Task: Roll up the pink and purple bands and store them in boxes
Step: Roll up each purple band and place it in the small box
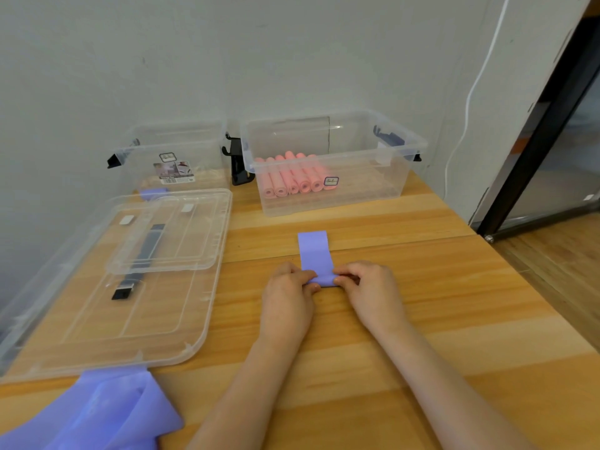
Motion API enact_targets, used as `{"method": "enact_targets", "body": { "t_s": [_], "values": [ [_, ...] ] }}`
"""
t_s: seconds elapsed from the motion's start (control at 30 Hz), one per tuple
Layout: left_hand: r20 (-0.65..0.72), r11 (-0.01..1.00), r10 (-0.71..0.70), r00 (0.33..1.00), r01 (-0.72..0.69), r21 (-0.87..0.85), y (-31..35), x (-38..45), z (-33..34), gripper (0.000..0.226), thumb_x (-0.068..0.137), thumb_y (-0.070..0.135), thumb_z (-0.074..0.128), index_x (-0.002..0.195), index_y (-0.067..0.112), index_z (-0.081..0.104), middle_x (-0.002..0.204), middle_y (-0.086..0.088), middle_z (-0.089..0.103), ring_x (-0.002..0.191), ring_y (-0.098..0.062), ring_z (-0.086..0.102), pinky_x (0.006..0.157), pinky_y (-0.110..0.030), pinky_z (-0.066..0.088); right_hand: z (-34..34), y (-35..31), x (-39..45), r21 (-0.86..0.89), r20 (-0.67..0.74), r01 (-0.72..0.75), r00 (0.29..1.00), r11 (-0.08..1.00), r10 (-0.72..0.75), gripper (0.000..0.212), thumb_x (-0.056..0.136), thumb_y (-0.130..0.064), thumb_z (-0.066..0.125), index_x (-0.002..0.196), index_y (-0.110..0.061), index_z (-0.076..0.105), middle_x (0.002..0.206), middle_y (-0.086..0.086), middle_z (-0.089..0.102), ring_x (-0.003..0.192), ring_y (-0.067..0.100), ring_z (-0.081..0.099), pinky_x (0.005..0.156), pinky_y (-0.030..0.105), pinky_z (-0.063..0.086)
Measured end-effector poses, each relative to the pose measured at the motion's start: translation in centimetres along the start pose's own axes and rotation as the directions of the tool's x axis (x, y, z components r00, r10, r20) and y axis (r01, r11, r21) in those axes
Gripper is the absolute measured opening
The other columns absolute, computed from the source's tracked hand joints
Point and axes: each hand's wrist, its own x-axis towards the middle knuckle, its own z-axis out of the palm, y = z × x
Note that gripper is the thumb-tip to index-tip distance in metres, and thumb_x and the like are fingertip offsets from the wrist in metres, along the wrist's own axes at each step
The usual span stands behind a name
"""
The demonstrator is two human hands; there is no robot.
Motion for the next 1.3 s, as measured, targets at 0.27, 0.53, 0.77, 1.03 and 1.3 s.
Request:
{"method": "enact_targets", "body": {
  "t_s": [0.27, 0.53, 0.77, 1.03, 1.3],
  "values": [
    [-0.021, 0.996, -0.071, 0.997, 0.069, -0.056, 0.0, 0.1, -0.6, 0.031, 0.076, 0.006, 0.071, 0.107, 0.006, 0.067, 0.101, -0.009, 0.067, 0.086, -0.023, 0.063, 0.079, -0.026, 0.044, 0.0, -0.2, -0.2, 0.021, 0.052, 0.006, 0.999, 1.0, -0.007, 0.027, 0.079, 0.001, 0.066, 0.105, -0.004, 0.069, 0.101, 0.01, 0.071, 0.088, 0.02, 0.066, 0.084, 0.017, 0.044],
    [-0.025, 0.992, -0.093, 0.995, 0.09, -0.09, 0.0, -0.2, -0.4, 0.036, 0.079, -0.002, 0.063, 0.114, 0.01, 0.064, 0.1, -0.008, 0.069, 0.09, -0.022, 0.064, 0.082, -0.029, 0.048, 0.0, -0.3, -0.2, -0.051, 0.077, 0.02, 0.997, 0.998, -0.016, 0.029, 0.084, 0.001, 0.06, 0.111, -0.007, 0.067, 0.109, 0.011, 0.068, 0.099, 0.022, 0.064, 0.082, 0.011, 0.036],
    [-0.049, 0.994, -0.099, 0.994, 0.097, -0.045, 0.5, -0.3, -0.1, 0.039, 0.081, 0.0, 0.059, 0.118, 0.011, 0.061, 0.112, -0.006, 0.066, 0.096, -0.025, 0.063, 0.083, -0.037, 0.047, 0.9, -1.7, -1.3, -0.247, 0.123, 0.081, 0.991, 0.966, -0.051, 0.046, 0.086, 0.005, 0.045, 0.128, -0.011, 0.054, 0.117, 0.016, 0.062, 0.109, 0.032, 0.055, 0.089, 0.035, 0.04],
    [-0.029, 0.996, -0.072, 0.997, 0.071, -0.05, 0.0, -0.1, 0.0, 0.029, 0.076, -0.006, 0.062, 0.103, 0.004, 0.068, 0.101, -0.01, 0.068, 0.09, -0.027, 0.063, 0.078, -0.028, 0.044, 1.1, -0.8, -1.0, -0.102, 0.052, -0.021, 0.998, 0.995, 0.027, 0.044, 0.084, -0.001, 0.056, 0.127, -0.015, 0.056, 0.111, 0.012, 0.067, 0.102, 0.027, 0.062, 0.088, 0.033, 0.045],
    [-0.032, 0.998, -0.036, 0.999, 0.035, -0.049, -0.2, 0.1, -0.1, 0.024, 0.074, -0.006, 0.064, 0.095, 0.005, 0.072, 0.096, -0.008, 0.064, 0.09, -0.024, 0.059, 0.076, -0.02, 0.038, 1.4, 0.1, -0.2, -0.085, -0.017, 0.012, 1.0, 0.996, -0.013, 0.022, 0.071, 0.006, 0.068, 0.091, -0.001, 0.071, 0.089, 0.013, 0.066, 0.088, 0.03, 0.059, 0.074, 0.02, 0.034]
  ]
}}
